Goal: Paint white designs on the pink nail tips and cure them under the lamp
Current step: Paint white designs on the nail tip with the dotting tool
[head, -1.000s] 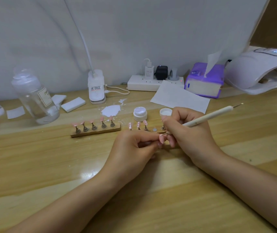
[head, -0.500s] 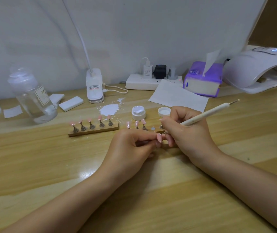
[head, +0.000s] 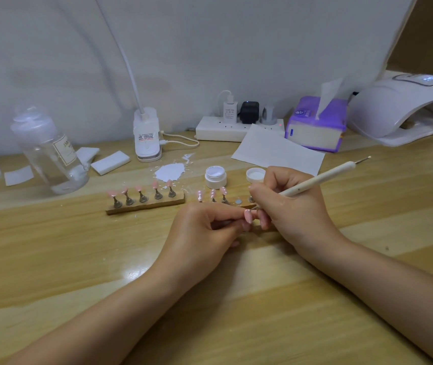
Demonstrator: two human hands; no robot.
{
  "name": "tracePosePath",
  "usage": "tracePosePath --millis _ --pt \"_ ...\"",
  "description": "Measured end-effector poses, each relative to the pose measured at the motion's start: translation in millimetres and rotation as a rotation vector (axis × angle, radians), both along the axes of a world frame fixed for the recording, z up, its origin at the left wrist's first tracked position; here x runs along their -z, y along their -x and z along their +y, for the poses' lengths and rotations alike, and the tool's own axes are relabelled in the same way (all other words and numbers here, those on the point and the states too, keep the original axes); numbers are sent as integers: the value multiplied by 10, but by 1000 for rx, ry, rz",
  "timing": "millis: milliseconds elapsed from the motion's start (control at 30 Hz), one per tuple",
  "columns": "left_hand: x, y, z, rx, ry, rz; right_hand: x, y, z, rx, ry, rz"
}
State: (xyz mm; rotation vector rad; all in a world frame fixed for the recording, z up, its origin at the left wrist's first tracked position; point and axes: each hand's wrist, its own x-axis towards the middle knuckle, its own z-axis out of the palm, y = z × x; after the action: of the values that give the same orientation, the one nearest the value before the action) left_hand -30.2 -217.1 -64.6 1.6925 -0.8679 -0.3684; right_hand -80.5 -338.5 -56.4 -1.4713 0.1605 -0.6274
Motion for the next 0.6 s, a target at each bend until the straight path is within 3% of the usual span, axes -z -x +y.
tracePosePath --millis 600 --pt "-2 -1 1 14 -11 6 -2 12 2 0 22 7"
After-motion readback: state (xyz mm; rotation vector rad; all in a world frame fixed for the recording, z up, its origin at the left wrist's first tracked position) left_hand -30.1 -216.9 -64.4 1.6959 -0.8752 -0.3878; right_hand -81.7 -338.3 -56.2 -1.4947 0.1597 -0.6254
